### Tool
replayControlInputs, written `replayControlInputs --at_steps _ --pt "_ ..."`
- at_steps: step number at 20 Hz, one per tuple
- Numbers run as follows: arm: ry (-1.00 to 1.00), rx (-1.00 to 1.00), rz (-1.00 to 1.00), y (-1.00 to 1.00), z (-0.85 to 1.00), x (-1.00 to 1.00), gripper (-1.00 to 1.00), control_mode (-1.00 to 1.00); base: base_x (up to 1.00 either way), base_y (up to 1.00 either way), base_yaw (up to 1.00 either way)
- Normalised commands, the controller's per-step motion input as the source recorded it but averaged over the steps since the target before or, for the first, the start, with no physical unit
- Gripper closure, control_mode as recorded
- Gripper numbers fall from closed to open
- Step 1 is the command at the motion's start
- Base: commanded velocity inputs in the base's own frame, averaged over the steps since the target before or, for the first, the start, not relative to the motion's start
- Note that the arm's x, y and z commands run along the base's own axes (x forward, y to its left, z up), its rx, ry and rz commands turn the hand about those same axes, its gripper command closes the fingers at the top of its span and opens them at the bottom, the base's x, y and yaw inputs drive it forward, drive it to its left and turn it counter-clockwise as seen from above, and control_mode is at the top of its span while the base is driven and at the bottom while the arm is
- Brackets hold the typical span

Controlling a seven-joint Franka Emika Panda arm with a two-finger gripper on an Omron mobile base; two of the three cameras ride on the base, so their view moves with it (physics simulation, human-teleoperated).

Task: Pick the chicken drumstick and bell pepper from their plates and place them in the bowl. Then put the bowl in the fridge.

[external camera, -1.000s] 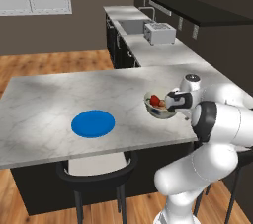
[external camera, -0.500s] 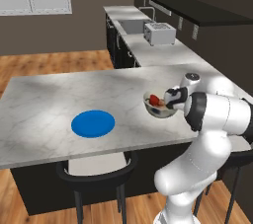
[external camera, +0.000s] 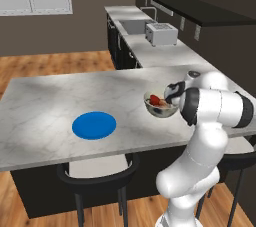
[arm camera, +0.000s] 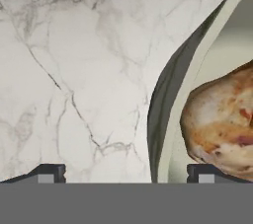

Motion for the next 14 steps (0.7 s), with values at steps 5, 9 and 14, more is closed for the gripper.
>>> replayControlInputs --at_steps 5,9,14 --pt "0.00 0.12 0.00 0.11 -0.13 0.06 1.00 -1.00 0.00 0.00 0.00" --pt "0.00 0.03 -0.02 0.12 -0.01 0.00 1.00 -1.00 0.00 0.00 0.00" --pt "0.00 0.00 -0.02 0.18 0.02 0.00 1.00 -1.00 0.00 0.00 0.00"
